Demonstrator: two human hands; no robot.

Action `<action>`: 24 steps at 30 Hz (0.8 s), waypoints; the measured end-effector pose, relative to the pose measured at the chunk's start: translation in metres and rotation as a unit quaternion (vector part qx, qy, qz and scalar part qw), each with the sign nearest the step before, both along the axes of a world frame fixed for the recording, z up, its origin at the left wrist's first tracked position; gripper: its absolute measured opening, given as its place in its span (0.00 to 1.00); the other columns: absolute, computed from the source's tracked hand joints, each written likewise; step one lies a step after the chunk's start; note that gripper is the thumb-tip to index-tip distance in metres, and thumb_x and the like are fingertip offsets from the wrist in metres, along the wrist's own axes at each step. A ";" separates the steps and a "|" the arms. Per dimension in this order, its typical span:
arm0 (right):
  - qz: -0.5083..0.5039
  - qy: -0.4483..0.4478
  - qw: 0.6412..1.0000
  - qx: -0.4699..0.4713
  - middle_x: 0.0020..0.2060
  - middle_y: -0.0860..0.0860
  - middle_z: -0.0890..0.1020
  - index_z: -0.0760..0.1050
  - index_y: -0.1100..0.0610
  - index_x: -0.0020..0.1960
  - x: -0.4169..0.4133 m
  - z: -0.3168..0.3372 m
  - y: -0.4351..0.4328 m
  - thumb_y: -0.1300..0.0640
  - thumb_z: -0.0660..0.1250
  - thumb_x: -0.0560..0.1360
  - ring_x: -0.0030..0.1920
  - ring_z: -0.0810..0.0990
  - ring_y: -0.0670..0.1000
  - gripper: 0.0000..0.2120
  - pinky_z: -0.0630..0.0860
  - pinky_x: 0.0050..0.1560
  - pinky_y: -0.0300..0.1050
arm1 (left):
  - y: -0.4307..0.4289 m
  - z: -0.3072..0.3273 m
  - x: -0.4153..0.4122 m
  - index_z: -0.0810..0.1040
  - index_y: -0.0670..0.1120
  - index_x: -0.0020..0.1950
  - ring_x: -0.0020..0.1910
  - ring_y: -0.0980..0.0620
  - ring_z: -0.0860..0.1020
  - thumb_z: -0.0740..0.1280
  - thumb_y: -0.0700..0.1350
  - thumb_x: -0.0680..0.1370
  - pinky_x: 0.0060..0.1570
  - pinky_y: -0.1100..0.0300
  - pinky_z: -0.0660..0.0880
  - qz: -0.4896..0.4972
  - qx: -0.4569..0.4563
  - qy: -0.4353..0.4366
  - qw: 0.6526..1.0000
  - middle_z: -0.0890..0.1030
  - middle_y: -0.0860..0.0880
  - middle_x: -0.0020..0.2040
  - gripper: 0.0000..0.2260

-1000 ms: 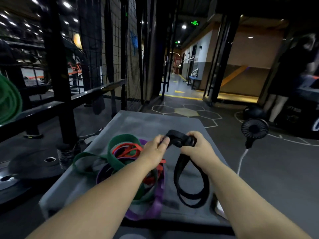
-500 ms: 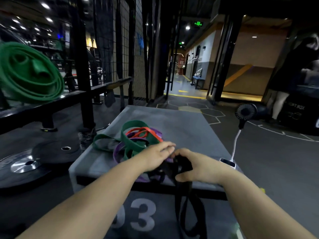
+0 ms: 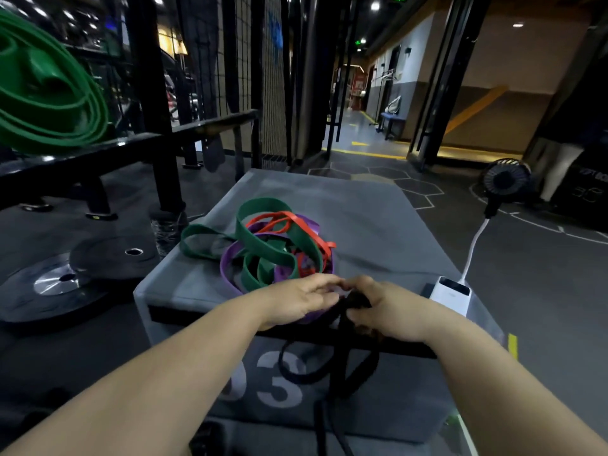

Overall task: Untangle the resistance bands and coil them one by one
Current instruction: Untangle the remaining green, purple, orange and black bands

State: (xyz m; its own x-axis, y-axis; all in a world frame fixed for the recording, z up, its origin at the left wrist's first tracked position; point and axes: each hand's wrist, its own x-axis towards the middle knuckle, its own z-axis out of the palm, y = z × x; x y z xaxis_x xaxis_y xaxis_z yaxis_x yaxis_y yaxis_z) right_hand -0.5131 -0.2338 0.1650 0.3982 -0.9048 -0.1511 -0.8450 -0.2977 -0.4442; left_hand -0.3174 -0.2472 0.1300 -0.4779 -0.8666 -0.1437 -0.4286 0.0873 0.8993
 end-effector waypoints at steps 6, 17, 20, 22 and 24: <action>-0.036 0.050 0.997 -0.048 0.49 0.50 0.78 0.68 0.51 0.64 -0.002 -0.004 -0.009 0.42 0.63 0.78 0.50 0.77 0.51 0.19 0.69 0.47 0.43 | -0.011 -0.013 -0.006 0.72 0.49 0.62 0.46 0.63 0.75 0.63 0.46 0.81 0.46 0.74 0.70 -0.002 0.017 0.055 0.998 0.76 0.52 0.53 0.10; -0.041 -0.555 0.753 0.352 0.18 0.49 0.63 0.64 0.53 0.24 -0.014 -0.031 -0.032 0.34 0.80 0.52 0.18 0.63 0.48 0.31 0.70 0.27 0.42 | -0.037 -0.024 -0.015 0.71 0.44 0.50 0.34 0.57 0.69 0.62 0.31 0.78 0.37 0.64 0.66 0.051 -0.006 0.208 0.977 0.73 0.49 0.40 0.08; 0.010 -0.576 0.636 0.514 0.24 0.48 0.68 0.65 0.53 0.26 -0.005 -0.049 -0.036 0.39 0.78 0.61 0.25 0.64 0.45 0.27 0.68 0.22 0.36 | -0.037 -0.023 -0.023 0.69 0.43 0.46 0.30 0.58 0.67 0.64 0.33 0.73 0.30 0.66 0.65 0.061 0.011 0.294 0.954 0.73 0.49 0.36 0.07; 0.097 -0.543 0.608 0.571 0.28 0.47 0.70 0.68 0.53 0.32 0.001 -0.059 -0.037 0.43 0.72 0.72 0.27 0.61 0.44 0.20 0.68 0.23 0.31 | -0.041 -0.021 -0.024 0.69 0.43 0.45 0.30 0.57 0.66 0.61 0.31 0.72 0.28 0.66 0.63 0.082 0.019 0.337 0.938 0.71 0.48 0.35 0.08; 0.149 -0.546 0.610 0.554 0.28 0.47 0.69 0.72 0.55 0.39 0.006 -0.060 -0.037 0.47 0.66 0.77 0.28 0.60 0.45 0.14 0.67 0.25 0.31 | -0.045 -0.022 -0.021 0.68 0.42 0.45 0.31 0.55 0.65 0.59 0.27 0.74 0.29 0.66 0.63 0.098 0.019 0.337 0.936 0.69 0.47 0.35 0.10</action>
State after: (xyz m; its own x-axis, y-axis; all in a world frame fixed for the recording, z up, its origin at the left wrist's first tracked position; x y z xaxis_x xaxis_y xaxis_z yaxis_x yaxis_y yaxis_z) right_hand -0.5071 -0.2708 0.1054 0.9312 -0.3503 -0.1012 0.1535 0.6284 -0.7626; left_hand -0.3381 -0.2918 0.1084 -0.3030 -0.9478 0.0994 0.2324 0.0277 0.9722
